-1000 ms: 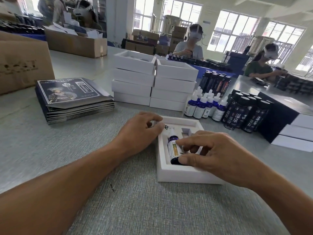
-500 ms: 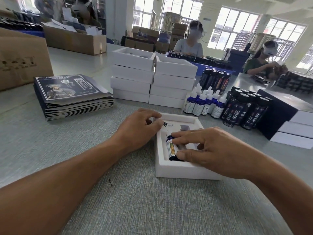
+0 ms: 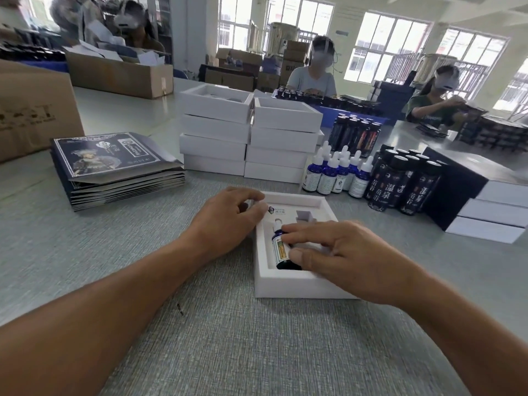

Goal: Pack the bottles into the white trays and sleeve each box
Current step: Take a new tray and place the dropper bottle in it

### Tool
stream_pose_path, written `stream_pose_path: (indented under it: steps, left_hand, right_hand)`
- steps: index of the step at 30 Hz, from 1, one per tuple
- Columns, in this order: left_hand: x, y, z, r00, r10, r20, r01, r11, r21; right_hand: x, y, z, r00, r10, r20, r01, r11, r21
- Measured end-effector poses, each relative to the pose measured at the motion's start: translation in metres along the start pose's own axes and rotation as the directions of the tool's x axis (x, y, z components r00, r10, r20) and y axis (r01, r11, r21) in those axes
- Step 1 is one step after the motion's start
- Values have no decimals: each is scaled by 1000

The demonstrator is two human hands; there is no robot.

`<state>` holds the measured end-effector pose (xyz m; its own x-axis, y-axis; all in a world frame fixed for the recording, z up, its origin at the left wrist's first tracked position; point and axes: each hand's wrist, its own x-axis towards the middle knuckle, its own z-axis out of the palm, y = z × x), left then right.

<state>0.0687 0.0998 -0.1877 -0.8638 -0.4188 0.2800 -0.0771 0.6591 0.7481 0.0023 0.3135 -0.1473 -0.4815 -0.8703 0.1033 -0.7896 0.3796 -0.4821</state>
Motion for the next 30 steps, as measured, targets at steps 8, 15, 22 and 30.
stream_pose_path:
  steps: [8,15,22,30]
  left_hand:
    - [-1,2,-2,999,-7,41,7,1000,11]
    - [-2,-4,-1,999,-15,34,15,1000,7]
    - [-1,-3,0,1000,-22,19,23,999,-26]
    - [-1,-2,1,1000,-24,-16,23,998,-65]
  right_hand:
    - [-11,53,-33,774,349,-529,-166,917,363]
    - [-16,106,-31,677,470,-566,-468,869,161]
    - [-7,133,-33,573,582,-578,-525,801,287]
    - [40,151,-41,432,682,-590,-653,688,317]
